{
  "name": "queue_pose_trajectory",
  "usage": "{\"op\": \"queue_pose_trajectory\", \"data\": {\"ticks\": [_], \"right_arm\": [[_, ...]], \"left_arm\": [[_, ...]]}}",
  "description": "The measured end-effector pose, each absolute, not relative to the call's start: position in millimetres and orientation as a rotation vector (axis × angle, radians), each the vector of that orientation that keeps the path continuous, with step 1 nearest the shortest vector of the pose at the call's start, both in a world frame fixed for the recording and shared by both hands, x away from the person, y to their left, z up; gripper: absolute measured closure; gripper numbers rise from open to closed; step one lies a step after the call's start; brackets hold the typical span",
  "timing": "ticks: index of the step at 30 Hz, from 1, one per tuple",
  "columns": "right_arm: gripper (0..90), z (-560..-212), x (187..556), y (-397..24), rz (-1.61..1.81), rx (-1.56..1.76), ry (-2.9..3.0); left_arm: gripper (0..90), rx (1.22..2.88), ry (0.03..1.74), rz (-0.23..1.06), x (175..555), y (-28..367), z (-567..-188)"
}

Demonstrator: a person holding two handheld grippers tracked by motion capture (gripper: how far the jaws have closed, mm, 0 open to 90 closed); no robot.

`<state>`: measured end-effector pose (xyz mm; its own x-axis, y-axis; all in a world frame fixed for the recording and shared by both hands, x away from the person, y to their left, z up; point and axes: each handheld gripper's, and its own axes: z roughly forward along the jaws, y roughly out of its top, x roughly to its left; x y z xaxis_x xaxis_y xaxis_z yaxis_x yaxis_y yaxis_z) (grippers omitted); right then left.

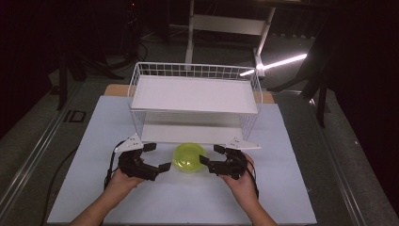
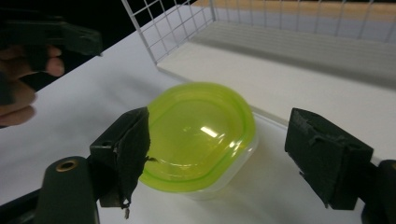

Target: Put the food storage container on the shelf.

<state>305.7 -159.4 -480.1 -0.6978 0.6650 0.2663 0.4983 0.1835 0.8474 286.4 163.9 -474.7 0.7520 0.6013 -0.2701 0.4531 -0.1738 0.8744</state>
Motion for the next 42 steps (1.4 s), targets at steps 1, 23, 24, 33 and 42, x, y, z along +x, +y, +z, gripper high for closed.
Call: {"op": "queue_pose_trajectory", "data": {"ticks": [1,23,24,33,42], "right_arm": [[21.6,-481.3,306.6,-158.2,1.523,1.143,2.285],[40.2,-499.0,318.2,-153.8,1.468,1.312,2.28],[40.3,-499.1,318.3,-153.8,1.465,1.318,2.278],[48.7,-506.2,314.1,-152.6,1.434,1.341,2.297],[64.9,-504.9,310.9,-152.5,1.448,1.355,2.329]], "left_arm": [[0.4,1.81,0.829,0.161,289.2,163.4,-476.1],[36.3,1.862,1.04,0.11,315.2,135.0,-501.1],[39.0,1.864,1.043,0.105,315.5,134.6,-501.3],[57.3,1.887,1.082,0.051,316.5,131.4,-508.1],[66.8,1.868,1.082,-0.01,312.6,130.6,-507.2]]}}
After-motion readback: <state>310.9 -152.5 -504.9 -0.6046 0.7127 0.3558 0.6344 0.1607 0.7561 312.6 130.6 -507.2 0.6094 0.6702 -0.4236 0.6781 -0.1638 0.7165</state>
